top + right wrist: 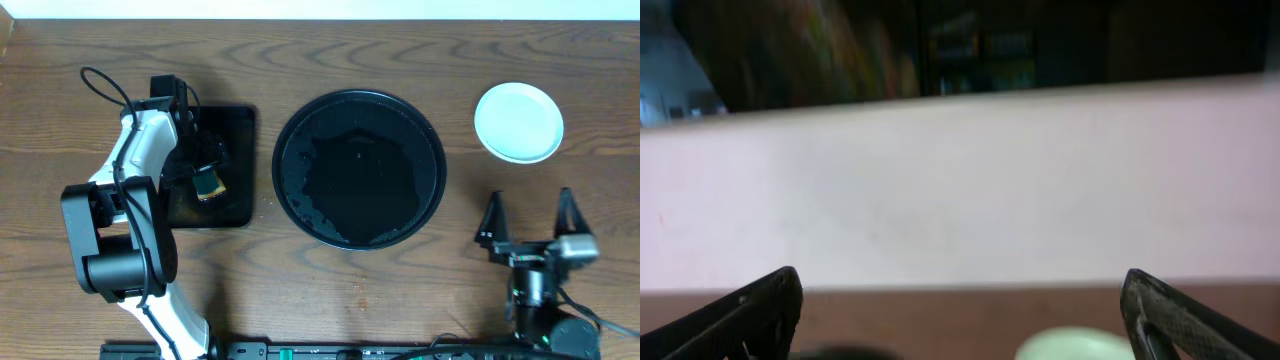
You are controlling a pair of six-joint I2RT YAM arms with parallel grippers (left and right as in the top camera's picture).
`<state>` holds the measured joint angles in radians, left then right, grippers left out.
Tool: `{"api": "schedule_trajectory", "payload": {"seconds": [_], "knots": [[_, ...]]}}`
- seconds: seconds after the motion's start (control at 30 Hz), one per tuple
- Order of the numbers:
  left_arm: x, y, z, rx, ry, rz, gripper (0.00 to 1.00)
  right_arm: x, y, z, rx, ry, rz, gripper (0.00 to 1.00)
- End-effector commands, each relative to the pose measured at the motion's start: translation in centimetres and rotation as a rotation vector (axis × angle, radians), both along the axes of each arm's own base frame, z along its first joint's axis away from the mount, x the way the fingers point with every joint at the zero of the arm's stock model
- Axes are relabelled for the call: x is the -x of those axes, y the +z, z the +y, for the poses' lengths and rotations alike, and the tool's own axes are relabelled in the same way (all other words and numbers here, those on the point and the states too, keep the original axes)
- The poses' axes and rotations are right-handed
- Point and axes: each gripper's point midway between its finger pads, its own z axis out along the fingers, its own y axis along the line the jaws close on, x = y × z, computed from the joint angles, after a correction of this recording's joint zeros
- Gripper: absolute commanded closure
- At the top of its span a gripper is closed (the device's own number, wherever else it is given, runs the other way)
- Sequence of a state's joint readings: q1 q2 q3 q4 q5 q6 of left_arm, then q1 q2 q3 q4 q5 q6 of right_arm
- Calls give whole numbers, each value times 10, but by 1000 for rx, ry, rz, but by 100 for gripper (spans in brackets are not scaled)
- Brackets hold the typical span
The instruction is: Clean dirty plates on tray and stack at the side
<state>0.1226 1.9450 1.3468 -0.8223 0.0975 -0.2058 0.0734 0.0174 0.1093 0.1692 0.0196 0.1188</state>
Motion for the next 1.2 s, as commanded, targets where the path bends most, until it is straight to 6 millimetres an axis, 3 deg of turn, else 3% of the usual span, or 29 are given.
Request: {"api": "schedule_trajectory", "payload": {"seconds": [0.0,0.3,1.17], "knots": [[3,-3,4,-11,0,14,11,-7,-29,-2,-24,-9,55,1],[3,-3,4,-11,0,14,11,-14,-109,-1,-17,-7,343,1],[3,-3,4,-11,0,14,10,-14,-107,0,-17,-2,336,1]]}}
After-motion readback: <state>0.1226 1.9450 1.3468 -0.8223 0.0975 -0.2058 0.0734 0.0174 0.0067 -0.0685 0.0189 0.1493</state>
